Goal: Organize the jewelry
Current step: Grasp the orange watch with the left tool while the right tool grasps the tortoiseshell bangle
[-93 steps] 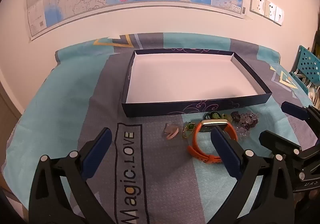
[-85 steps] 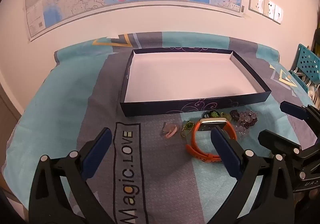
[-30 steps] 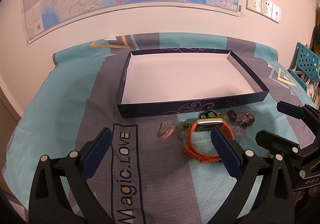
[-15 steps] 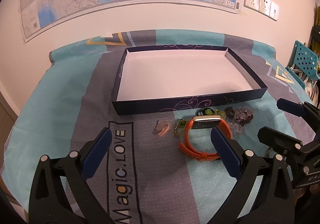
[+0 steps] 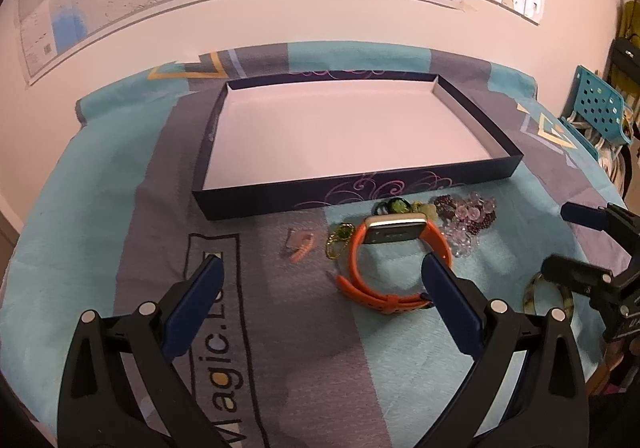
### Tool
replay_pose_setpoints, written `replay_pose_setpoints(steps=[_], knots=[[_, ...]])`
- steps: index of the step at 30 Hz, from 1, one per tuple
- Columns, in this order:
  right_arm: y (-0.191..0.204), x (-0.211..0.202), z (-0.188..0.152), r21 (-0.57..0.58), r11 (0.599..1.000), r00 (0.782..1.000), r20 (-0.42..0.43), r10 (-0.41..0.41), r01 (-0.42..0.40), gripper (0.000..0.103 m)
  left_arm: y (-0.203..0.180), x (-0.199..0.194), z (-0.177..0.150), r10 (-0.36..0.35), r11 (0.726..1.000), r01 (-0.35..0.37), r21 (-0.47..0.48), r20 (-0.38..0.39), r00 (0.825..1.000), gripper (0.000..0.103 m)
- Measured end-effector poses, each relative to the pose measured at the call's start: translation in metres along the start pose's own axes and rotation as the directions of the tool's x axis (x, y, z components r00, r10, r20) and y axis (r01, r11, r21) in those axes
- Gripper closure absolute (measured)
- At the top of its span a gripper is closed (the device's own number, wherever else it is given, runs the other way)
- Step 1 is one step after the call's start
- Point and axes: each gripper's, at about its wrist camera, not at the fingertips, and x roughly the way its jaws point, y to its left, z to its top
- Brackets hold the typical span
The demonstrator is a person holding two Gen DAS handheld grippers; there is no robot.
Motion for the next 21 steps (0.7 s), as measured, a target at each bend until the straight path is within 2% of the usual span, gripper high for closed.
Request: replay_pose_setpoints(steps=[10, 13, 18, 21], knots=[[-0.007, -0.009, -0.018, -0.038, 0.999, 0.999, -0.049, 0.014, -0.015, 0.01, -0.011, 0.007, 0.002, 0.012, 0.999, -0.011, 0.047, -0.018, 1.0, 0.013], [-0.008, -0.009, -0.022, -0.042, 0.999, 0.998, -0.061, 0.021, -0.023, 0.016, -0.013, 0.007, 0.003, 0.015, 0.998, -0.014, 0.055, -0.016, 1.0, 0.015], [-0.005, -0.007, -0.024, -0.062, 0.997, 0.996, -0.083, 0.031, -0.037, 0.035, -0.016, 0.008, 0.002, 0.02, 0.998, -0.019, 0.068, -0.015, 1.0, 0.017], [0.0, -0.004, -0.024, -0.091, 0.995, 0.995, -0.093, 0.025, -0.033, 0.039, -0.016, 0.008, 0.002, 0.021, 0.997, -0.02, 0.071, -0.015, 1.0, 0.018]])
